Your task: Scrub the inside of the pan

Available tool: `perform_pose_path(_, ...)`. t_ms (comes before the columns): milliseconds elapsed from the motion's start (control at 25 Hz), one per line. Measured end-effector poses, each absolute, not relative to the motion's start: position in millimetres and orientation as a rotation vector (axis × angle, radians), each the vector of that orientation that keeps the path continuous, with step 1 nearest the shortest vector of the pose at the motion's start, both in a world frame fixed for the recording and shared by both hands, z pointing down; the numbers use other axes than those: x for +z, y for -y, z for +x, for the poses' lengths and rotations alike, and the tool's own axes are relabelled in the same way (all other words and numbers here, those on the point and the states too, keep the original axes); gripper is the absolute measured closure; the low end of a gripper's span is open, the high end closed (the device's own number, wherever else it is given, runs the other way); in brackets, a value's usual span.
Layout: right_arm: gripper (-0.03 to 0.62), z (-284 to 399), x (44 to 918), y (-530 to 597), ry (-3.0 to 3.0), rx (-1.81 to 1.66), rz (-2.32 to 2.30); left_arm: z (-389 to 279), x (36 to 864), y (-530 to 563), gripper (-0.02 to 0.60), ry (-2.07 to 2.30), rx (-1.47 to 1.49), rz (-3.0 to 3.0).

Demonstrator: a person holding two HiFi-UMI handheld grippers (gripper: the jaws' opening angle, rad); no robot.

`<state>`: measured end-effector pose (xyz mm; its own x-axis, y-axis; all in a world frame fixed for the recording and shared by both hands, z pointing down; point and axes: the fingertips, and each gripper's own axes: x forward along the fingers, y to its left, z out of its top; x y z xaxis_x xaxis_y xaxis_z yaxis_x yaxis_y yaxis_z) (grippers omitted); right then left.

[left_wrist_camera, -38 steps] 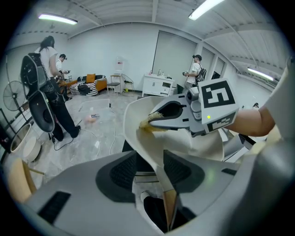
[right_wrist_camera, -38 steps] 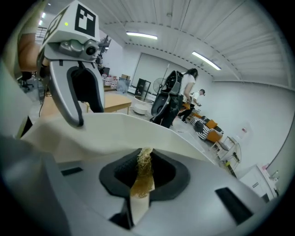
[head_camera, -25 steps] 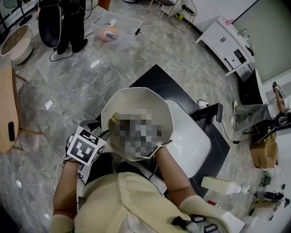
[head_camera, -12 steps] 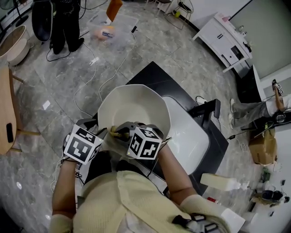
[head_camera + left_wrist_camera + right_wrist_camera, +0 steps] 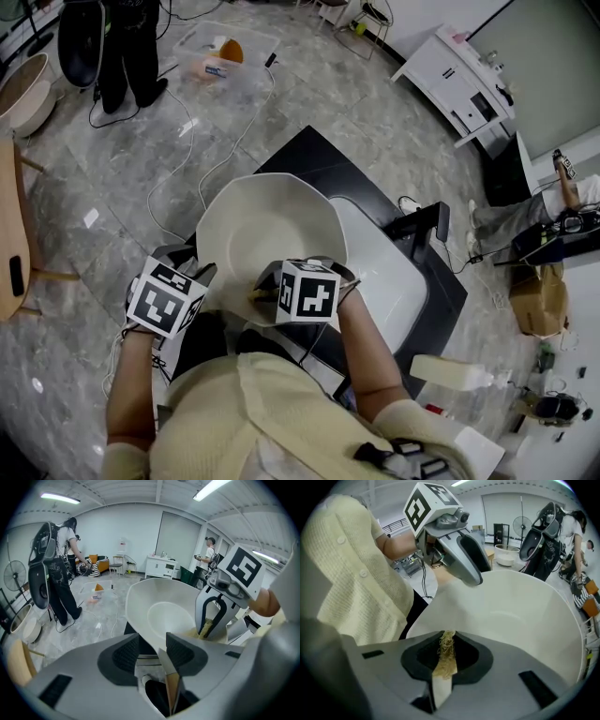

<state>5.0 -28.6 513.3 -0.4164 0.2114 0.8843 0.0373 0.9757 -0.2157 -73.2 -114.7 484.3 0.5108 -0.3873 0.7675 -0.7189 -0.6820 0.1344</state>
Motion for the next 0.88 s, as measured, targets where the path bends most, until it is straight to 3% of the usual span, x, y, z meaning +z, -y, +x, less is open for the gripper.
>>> perform_pose_path(400, 0.537, 46.6, 519.2, 34.2, 1.813, 0.27, -0.125, -74.3, 484.3, 115.2, 0.397, 0.911, 1.02, 2.314)
perform_pose_path(880, 0.537, 96.6, 532.8, 106.0, 1.596, -0.025, 0.241, -73.4, 485.0, 114.6, 0.397, 0.916, 1.023, 2.312)
